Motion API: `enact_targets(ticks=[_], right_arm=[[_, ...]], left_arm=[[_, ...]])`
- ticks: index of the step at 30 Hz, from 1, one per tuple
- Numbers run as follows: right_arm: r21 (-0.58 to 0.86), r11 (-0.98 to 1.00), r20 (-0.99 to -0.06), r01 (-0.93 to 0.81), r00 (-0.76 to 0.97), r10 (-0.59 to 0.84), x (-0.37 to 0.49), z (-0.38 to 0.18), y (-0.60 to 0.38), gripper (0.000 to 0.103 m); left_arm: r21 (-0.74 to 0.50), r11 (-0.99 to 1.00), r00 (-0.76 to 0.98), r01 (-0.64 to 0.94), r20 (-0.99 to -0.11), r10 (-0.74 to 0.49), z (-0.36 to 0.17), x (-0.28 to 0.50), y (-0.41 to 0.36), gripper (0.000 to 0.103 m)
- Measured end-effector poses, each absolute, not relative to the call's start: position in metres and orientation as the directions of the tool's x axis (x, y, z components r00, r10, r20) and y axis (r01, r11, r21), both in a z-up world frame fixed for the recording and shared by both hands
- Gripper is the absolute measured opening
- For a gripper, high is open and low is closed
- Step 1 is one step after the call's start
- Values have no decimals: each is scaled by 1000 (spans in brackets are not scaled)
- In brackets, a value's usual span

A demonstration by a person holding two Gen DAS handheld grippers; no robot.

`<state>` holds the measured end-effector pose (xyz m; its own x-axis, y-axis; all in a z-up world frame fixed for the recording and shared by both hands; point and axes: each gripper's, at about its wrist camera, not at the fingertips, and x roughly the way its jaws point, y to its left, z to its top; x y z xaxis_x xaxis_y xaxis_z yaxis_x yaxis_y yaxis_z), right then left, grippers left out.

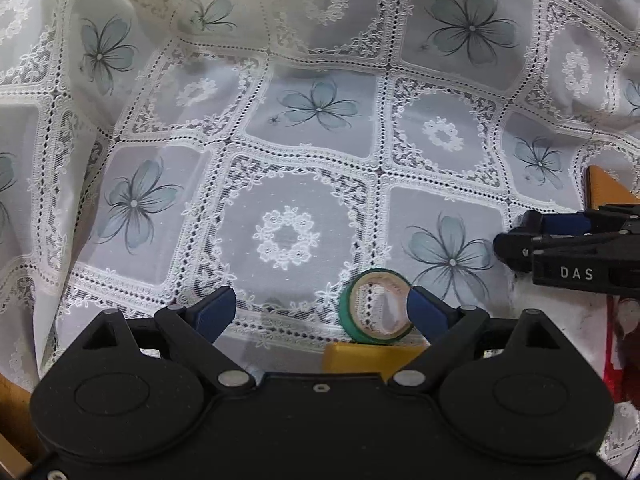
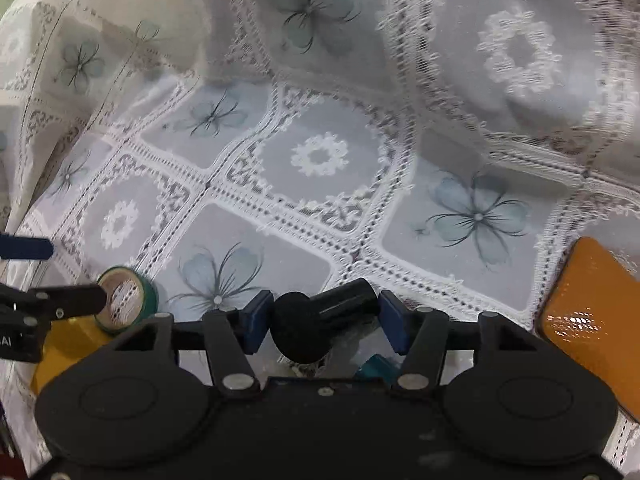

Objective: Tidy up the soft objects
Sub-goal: 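Grasp the green tape roll with the left gripper while the right grasps the black cylinder, then lift the tape roll and black cylinder and carry both toward the basket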

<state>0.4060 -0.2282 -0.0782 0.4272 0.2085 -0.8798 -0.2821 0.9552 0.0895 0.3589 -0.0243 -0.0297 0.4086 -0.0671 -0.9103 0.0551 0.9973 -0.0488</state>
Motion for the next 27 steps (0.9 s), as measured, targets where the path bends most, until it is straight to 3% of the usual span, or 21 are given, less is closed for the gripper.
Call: enact_targets(ticks=[8,15,18,20,22,25,27], right_arm=[[170,985,-852,-36,497,165,407,-75,-272,57],[184,983,-840,1,520,156,402,-73,-280,57],[183,983,-839,1,522,156,403,-74,-279,57],[187,982,-836,7,526,155,401,-72,-281,57],[191,981,-832,12,532,156,401,-73,-282,57],[192,981,-827,20,542,151,400,-73,-283,57],[187,982,-822,21,551,145,397,-71,-284,57]], left_arm=[[-36,993,400,114,-913,-79,-32,360,-48,90],[6,989,367,147,-929,-49,-49,370,-67,88],[1,990,354,141,-934,-50,-56,374,-66,72],[-3,990,346,142,-937,-52,-59,376,-66,69],[-7,990,354,139,-933,-57,-59,376,-64,56],[1,990,375,143,-925,-53,-54,375,-65,48],[-5,990,378,141,-924,-58,-52,376,-65,48]])
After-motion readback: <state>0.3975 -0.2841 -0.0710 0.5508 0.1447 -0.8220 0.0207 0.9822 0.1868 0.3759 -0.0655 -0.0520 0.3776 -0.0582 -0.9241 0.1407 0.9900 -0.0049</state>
